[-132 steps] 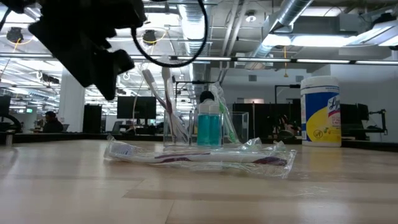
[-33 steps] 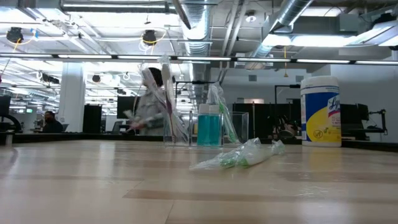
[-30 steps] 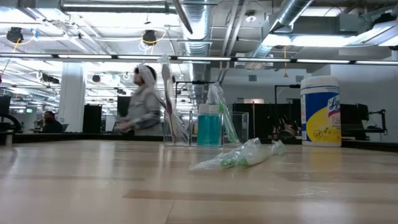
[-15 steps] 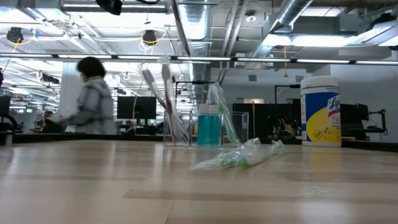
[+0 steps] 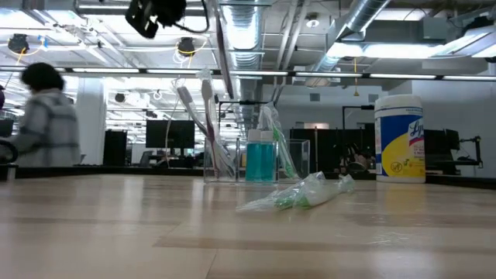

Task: Pick & Place toothbrushing station
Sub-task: Put the purple toothbrush into the transparent organizer

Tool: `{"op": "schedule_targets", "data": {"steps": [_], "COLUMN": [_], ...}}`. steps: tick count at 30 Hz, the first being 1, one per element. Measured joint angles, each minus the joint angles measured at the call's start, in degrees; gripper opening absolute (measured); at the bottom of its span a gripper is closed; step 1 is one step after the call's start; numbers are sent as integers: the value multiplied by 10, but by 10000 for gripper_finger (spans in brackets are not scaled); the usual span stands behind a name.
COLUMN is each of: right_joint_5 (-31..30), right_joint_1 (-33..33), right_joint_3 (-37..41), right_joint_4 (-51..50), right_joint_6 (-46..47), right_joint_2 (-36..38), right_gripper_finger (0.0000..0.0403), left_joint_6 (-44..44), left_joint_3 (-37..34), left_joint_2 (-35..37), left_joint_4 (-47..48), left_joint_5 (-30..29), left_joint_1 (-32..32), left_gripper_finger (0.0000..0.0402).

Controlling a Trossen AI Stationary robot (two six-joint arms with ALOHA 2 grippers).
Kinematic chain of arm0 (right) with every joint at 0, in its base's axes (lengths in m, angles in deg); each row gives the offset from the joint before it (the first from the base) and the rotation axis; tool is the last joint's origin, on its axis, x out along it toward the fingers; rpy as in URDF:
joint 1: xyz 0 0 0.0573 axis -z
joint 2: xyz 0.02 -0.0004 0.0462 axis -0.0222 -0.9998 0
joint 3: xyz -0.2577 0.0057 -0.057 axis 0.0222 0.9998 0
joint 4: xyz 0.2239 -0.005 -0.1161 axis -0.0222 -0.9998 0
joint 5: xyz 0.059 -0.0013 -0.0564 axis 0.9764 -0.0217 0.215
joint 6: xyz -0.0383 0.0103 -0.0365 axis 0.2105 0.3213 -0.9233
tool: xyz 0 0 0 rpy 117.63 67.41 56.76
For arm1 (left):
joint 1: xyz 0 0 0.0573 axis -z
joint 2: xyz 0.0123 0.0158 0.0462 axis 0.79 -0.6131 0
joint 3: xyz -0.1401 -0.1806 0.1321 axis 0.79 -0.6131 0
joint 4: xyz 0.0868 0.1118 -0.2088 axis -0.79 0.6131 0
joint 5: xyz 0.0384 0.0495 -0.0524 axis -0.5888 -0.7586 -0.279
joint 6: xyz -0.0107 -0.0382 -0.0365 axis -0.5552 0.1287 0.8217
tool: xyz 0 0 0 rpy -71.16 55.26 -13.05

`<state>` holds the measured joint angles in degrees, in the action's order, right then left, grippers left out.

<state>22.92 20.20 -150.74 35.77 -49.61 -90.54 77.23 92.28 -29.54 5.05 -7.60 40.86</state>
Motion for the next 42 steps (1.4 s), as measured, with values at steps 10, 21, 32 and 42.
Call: {"op": "schedule_targets", "data": {"steps": [10,21,32,42], "right_joint_5": [32,61,72,78], "right_joint_1": [9,16,35,55], "right_joint_3": [0,0,0,0], "right_joint_4": [-1,-1,-1,-2], "right_joint_6": [-5,-5,-5,0], "right_joint_2": [0,0,0,0], "right_gripper_finger": [142,142,139,144], "left_joint_6": [-2,-16,-61,-40], "left_joint_3": [0,0,-1,-1], "left_joint_2": [-77,-109,-177,-155], "left_joint_4": [-2,1,19,15], "left_joint_5": [97,165,249,288], "left_joint_1": [-63,-129,-164,-199], "left_gripper_finger": [0,0,0,0]}}
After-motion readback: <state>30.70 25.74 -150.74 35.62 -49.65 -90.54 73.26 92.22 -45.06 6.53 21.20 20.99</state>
